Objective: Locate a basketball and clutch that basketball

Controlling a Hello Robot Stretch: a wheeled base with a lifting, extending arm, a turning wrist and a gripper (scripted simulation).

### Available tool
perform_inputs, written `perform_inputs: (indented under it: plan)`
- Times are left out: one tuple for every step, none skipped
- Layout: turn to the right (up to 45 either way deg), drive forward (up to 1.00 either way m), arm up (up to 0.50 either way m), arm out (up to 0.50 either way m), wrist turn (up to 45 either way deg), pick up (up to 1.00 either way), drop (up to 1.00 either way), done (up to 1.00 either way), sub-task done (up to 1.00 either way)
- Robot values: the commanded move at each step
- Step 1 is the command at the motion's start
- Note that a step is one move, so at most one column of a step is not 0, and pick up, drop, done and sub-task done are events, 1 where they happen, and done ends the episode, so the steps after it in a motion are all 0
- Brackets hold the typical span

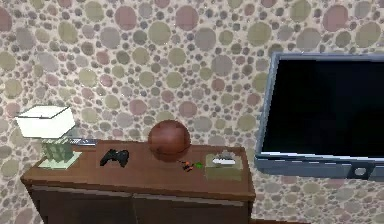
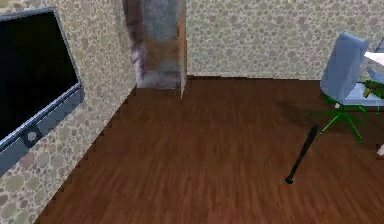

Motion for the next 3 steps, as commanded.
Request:
perform_inputs:
  plan:
    - [0.0, 0.45, 0.0, 0.0, 0.0, 0.0, 0.0, 0.0, 0.0]
    - [-45.0, 0.0, 0.0, 0.0, 0.0, 0.0, 0.0, 0.0, 0.0]
    - [-45.0, 0.0, 0.0, 0.0, 0.0, 0.0, 0.0, 0.0, 0.0]
